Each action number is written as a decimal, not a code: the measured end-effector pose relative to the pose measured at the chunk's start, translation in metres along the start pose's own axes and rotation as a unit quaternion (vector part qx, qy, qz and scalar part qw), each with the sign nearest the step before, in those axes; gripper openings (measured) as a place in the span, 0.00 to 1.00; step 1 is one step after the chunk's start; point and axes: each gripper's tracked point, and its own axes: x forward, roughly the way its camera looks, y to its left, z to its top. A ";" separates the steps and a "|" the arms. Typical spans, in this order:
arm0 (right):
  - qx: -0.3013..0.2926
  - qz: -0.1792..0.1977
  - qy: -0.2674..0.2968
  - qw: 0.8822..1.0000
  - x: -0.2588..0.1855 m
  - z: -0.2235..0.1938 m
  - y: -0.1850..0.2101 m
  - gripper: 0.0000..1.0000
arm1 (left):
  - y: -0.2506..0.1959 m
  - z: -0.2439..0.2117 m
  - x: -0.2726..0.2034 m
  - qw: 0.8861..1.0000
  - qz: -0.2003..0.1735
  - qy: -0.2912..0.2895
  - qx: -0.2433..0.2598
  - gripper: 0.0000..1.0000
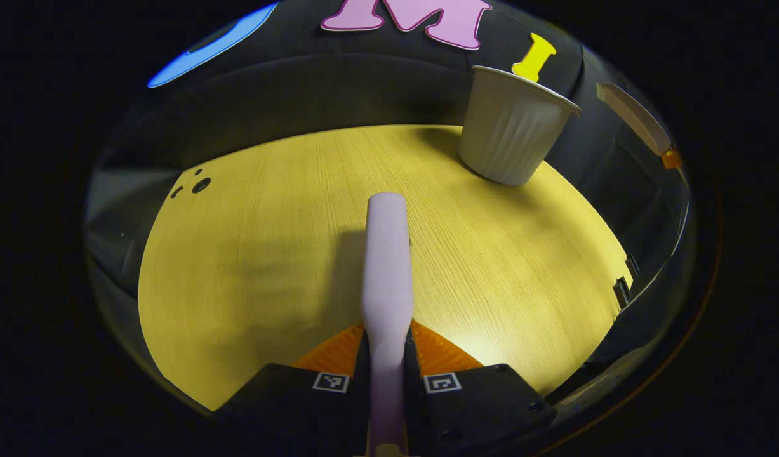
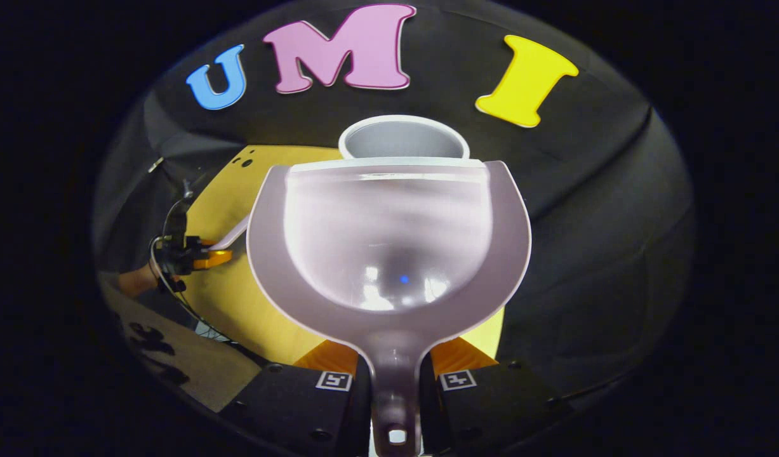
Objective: Pick up the small broom and dustpan from the desktop, sweep the trash into the dustpan with the broom, and then empty the trash into the garbage bin.
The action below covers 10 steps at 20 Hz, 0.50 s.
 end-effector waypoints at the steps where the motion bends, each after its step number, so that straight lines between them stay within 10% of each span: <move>1: -0.004 0.012 0.002 1.000 0.007 -0.010 0.011 0.35 | -0.001 0.002 0.000 1.000 0.005 0.001 -0.002 0.28; 10: -0.048 0.044 0.043 0.997 0.114 -0.088 0.074 0.35 | -0.008 0.005 0.009 0.998 0.043 0.017 -0.034 0.28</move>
